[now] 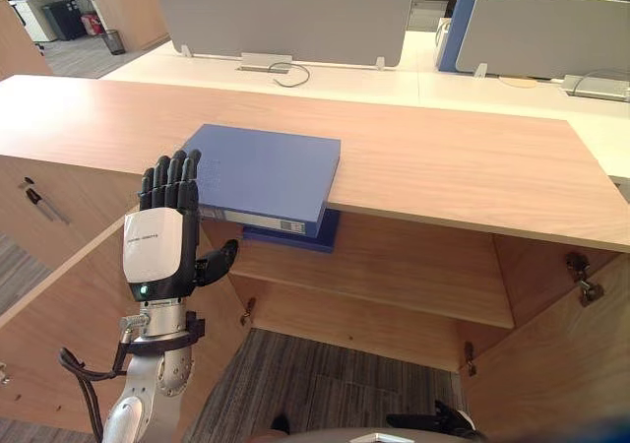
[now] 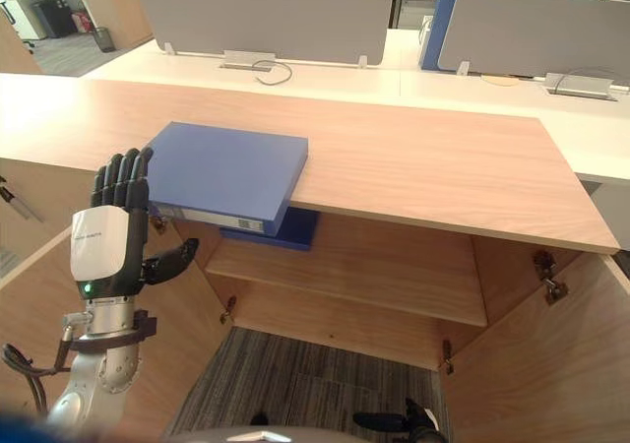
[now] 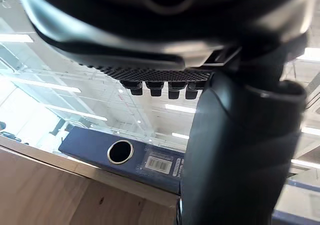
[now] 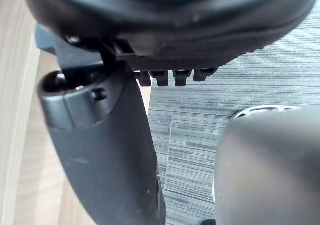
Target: Walk over to the cabinet, pick up the folder, carry it to the office cabinet, place the folder inside the office cabinet, then close the office cabinet door
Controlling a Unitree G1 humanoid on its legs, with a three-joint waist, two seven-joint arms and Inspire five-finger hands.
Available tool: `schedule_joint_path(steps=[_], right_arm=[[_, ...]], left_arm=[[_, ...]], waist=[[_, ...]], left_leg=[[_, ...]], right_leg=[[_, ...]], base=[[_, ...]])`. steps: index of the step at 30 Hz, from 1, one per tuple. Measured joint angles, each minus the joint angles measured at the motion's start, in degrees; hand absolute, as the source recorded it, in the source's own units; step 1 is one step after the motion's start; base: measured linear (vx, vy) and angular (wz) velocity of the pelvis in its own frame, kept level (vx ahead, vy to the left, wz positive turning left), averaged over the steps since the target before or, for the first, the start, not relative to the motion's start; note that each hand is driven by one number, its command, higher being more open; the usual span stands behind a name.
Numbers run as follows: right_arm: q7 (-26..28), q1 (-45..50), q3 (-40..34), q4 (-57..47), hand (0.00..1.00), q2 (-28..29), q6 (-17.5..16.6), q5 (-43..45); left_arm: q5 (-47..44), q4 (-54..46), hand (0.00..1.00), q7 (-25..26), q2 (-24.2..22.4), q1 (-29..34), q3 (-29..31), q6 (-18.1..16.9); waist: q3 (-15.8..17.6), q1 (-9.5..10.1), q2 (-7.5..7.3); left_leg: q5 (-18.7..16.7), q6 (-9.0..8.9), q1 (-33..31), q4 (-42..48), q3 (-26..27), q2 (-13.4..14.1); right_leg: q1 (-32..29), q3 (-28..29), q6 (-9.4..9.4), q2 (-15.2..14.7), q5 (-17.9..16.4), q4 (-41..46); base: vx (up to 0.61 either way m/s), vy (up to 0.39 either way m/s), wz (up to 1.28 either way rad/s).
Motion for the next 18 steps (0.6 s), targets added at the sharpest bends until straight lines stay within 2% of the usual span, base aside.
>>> schedule_joint_path(steps=[9,18], right_arm=[[0.22,0.37,1.06,-0.67,1.00,-0.44,-0.06,-1.06],[0.22,0.49,2.19,-1.42,1.00,-0.82,-0.08,-1.09]], left_arm=[[0.65,8.06,1.00,-0.92,3.37,-4.39,1.22,0.15],[2.25,11.87,1.00,-0.91,5.72,-10.31,1.05,1.70]], waist=[[-0.04,-0.65,-0.07],[0.34,-1.05,0.46]], left_leg=[[-0.19,0.24,0.36,-0.01,0.94,0.13],[-0.50,0.28,0.87,0.00,1.19,0.09]], right_leg=[[-0.21,1.03,0.01,0.12,0.47,-0.72],[0.86,1.08,0.10,0.21,0.95,-2.20]], base=[[-0.01,0.001,-0.07],[0.00,-0.001,0.00]])
